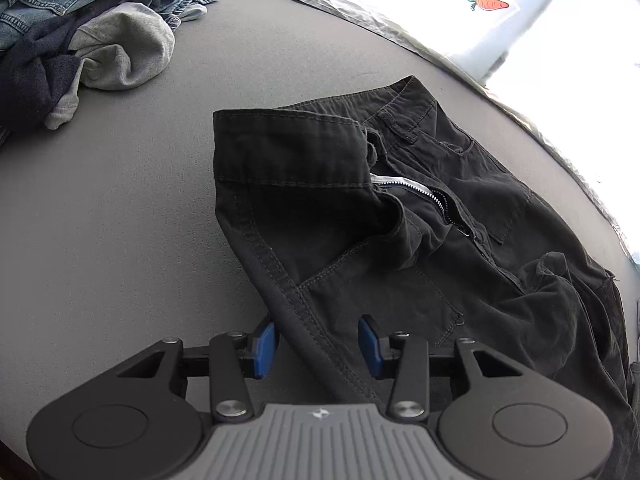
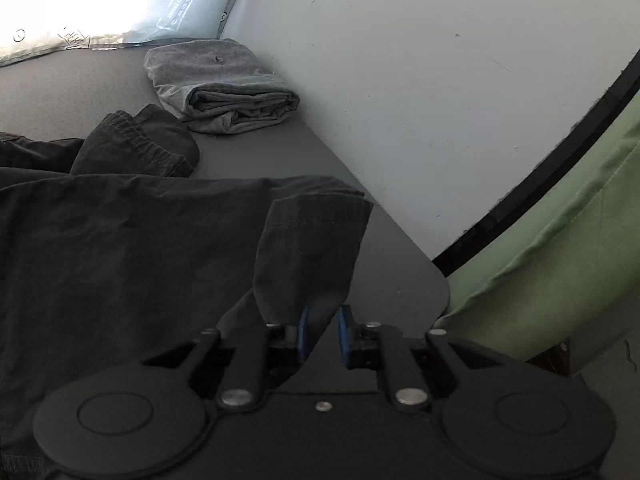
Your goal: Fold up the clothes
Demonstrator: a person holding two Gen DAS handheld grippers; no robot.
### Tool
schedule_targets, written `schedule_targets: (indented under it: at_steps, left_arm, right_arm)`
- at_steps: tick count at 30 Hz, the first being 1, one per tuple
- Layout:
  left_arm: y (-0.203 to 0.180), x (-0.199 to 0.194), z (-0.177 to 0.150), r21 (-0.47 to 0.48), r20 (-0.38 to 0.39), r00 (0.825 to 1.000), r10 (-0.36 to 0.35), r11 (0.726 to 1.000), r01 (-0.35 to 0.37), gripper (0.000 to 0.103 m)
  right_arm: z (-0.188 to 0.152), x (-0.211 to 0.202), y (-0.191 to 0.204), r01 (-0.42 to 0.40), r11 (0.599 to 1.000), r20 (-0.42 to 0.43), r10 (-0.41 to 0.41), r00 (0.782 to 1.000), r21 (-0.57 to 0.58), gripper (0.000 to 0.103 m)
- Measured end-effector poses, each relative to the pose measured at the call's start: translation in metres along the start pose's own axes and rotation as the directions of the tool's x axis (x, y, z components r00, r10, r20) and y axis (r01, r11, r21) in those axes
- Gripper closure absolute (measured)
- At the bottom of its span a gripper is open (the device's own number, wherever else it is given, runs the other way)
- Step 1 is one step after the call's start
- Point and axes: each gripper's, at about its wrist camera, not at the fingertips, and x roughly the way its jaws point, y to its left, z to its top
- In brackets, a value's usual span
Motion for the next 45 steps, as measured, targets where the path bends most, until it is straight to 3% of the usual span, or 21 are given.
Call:
schedule_targets:
  at_steps: [2, 3, 5, 9, 15, 20, 25, 30, 33, 37, 40, 44, 45]
  left_arm:
    - [0.002, -0.007, -0.004, -0.021, -0.011, 1.0, -0.021, 1.0, 0.021, 0.058]
    - [0.004, -0.012, -0.005, -0.033, -0.013, 0.999, -0.037, 0.999, 0.036, 0.058]
    - [0.002, -0.024, -0.005, -0.043, 0.008, 0.997, -0.072, 0.996, 0.072, 0.058]
    - [-0.008, -0.039, 0.02, -0.025, 0.087, 0.99, -0.109, 0.993, 0.112, 0.058]
    - [-0.039, -0.015, 0.082, -0.017, 0.159, 0.982, -0.099, 0.995, 0.103, 0.058]
    - [-0.074, 0.025, 0.123, 0.057, 0.152, 0.988, -0.04, 0.998, 0.032, 0.056]
    - [-0.095, 0.073, 0.156, 0.086, 0.114, 0.993, -0.009, 0.996, -0.001, 0.054]
    - [-0.119, 0.106, 0.183, 0.179, 0.135, 0.991, 0.01, 0.983, -0.034, 0.037]
    - [-0.127, 0.121, 0.196, 0.217, 0.128, 0.992, -0.004, 0.976, -0.024, 0.027]
    - [-0.147, 0.139, 0.212, 0.273, 0.106, 0.992, -0.063, 0.962, 0.032, 0.027]
    - [-0.167, 0.153, 0.223, 0.336, 0.091, 0.992, -0.084, 0.941, 0.049, 0.022]
    - [-0.18, 0.174, 0.23, 0.345, 0.082, 0.996, -0.044, 0.939, 0.013, 0.027]
    - [-0.182, 0.175, 0.23, 0.335, 0.103, 0.995, -0.013, 0.942, -0.023, 0.038]
  right_arm:
    - [0.009, -0.004, 0.0, 0.011, 1.0, 0.045, -0.012, 0.999, 0.022, 0.065]
    - [0.016, -0.004, 0.002, -0.012, 0.999, 0.074, 0.009, 0.997, 0.039, 0.062]
    - [0.032, -0.005, 0.005, -0.061, 0.996, 0.129, 0.052, 0.99, 0.07, 0.058]
    - [0.075, 0.008, 0.038, -0.186, 0.974, 0.156, 0.165, 0.974, 0.131, 0.056]
    - [0.128, 0.017, 0.09, -0.33, 0.932, 0.184, 0.302, 0.935, 0.147, 0.049]
    - [0.155, 0.037, 0.126, -0.345, 0.938, 0.155, 0.336, 0.929, 0.03, 0.044]
    - [0.164, 0.076, 0.154, -0.337, 0.941, 0.046, 0.339, 0.94, -0.035, 0.044]
    - [0.162, 0.099, 0.169, -0.338, 0.94, -0.023, 0.337, 0.941, -0.045, 0.039]
    - [0.163, 0.113, 0.179, -0.327, 0.942, -0.047, 0.324, 0.945, -0.074, 0.036]
    - [0.162, 0.123, 0.186, -0.318, 0.945, -0.07, 0.312, 0.947, -0.083, 0.035]
    - [0.162, 0.133, 0.187, -0.285, 0.955, -0.087, 0.279, 0.956, -0.075, 0.028]
    - [0.164, 0.142, 0.186, -0.293, 0.954, -0.108, 0.285, 0.953, -0.07, 0.027]
    - [0.165, 0.142, 0.183, -0.327, 0.943, -0.118, 0.319, 0.941, -0.064, 0.032]
